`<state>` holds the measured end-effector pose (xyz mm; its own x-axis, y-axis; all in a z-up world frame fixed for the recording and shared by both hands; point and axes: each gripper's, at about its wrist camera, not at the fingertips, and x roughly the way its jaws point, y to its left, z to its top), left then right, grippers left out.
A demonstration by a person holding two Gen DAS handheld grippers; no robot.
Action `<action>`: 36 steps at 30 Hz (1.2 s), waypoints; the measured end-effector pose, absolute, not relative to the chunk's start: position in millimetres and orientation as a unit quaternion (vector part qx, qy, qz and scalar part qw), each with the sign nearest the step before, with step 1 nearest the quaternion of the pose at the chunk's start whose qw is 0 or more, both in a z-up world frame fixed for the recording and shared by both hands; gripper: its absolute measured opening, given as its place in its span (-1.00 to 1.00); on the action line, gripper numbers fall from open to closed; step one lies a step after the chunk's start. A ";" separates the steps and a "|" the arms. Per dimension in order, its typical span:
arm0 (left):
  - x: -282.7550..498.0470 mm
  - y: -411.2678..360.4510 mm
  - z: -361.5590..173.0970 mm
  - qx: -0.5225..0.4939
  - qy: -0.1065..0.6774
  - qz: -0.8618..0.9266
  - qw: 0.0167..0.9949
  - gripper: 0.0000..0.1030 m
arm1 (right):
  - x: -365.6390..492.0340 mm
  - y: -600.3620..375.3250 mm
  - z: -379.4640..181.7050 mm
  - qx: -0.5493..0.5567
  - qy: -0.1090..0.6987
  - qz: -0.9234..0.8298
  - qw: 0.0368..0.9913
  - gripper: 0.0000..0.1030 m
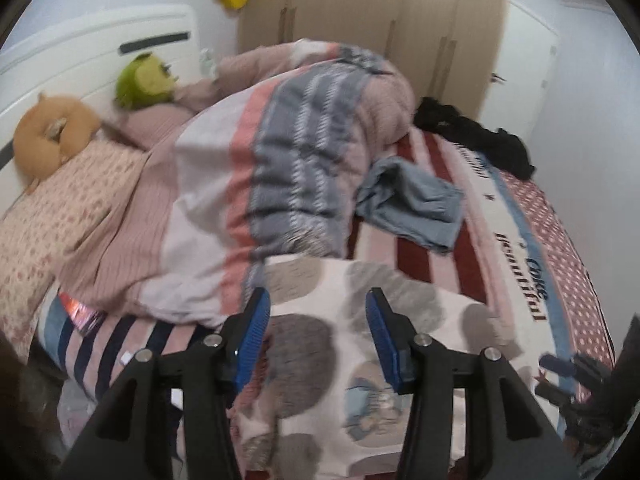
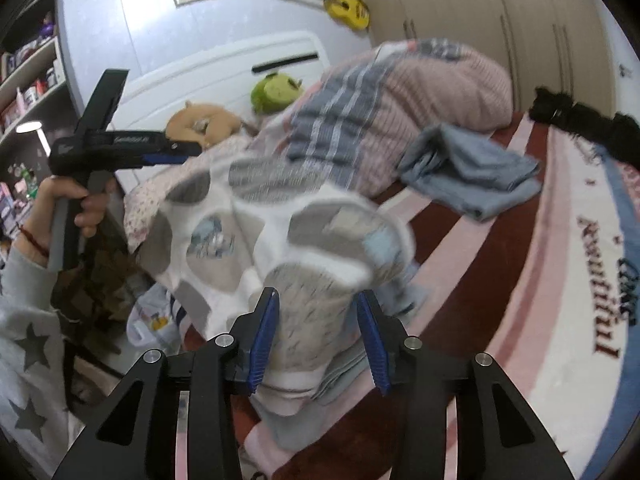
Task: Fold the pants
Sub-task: 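Carry the folded pants with both grippers onto the clothes pile and release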
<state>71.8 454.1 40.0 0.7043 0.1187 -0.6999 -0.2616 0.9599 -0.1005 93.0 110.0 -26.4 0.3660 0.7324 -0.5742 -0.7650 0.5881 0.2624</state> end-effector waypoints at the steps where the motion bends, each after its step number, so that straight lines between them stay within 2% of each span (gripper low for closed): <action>1: 73.0 449.8 40.3 -0.096 0.370 0.095 0.919 -0.11 | 93.8 111.0 -22.1 -0.021 0.330 0.457 0.826 -0.29; 4: 84.2 437.1 26.9 -0.097 0.393 0.060 0.913 -0.11 | 95.2 120.0 -17.8 -0.013 0.330 0.483 0.811 -0.29; 10: 112.4 453.3 -34.7 -0.095 0.457 0.088 0.880 -0.11 | 91.8 145.2 -47.9 -0.051 0.352 0.488 0.797 -0.28; 17: 125.6 478.2 -67.8 -0.145 0.451 0.077 0.877 -0.09 | 92.3 146.1 -72.8 -0.060 0.364 0.491 0.789 -0.28; 25: 125.5 469.9 -62.6 -0.128 0.446 0.096 0.880 -0.09 | 96.9 149.5 -77.2 -0.063 0.370 0.485 0.790 -0.28; 31: 106.7 445.9 -46.8 -0.089 0.433 0.120 0.889 0.08 | 86.3 139.0 -68.5 -0.068 0.352 0.484 0.798 -0.28; 36: 87.1 411.5 -31.3 -0.062 0.411 0.117 0.902 0.14 | 71.8 121.2 -58.1 -0.079 0.332 0.487 0.804 -0.17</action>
